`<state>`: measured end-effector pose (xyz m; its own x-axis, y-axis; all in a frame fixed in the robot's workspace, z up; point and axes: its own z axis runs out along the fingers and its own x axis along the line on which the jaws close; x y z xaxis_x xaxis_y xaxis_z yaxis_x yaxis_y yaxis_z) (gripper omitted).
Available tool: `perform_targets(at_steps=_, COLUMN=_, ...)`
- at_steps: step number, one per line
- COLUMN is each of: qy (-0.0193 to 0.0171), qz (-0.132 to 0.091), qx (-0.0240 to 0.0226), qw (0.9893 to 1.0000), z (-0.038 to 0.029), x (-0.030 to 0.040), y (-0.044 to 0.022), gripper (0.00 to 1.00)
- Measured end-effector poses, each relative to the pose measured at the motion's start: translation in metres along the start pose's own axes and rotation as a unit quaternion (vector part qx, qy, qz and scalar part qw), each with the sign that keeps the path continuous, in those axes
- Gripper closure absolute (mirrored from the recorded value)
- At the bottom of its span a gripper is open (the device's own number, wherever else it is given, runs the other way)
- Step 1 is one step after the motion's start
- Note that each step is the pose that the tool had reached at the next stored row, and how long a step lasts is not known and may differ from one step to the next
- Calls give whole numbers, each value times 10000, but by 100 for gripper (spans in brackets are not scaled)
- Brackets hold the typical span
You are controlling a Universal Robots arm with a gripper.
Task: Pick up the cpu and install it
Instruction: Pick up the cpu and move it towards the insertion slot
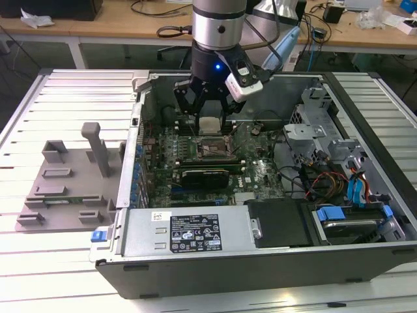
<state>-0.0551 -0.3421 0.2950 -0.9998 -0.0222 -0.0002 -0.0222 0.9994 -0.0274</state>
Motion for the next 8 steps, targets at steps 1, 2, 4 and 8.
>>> perform_targets(at_steps=1, qy=0, qz=0, qx=1, qw=10000, z=13, x=-10, y=3, gripper=45)
perform_targets(at_steps=2, qy=0, qz=0, qx=1, qw=10000, z=20, x=-19, y=4, gripper=45)
perform_targets(at_steps=4, qy=1, qz=0, qx=2, qw=10000, z=38, x=-51, y=6, gripper=45)
perform_targets(at_steps=8, qy=1, qz=0, qx=7, qw=10000, z=62, x=-159, y=6, gripper=45)
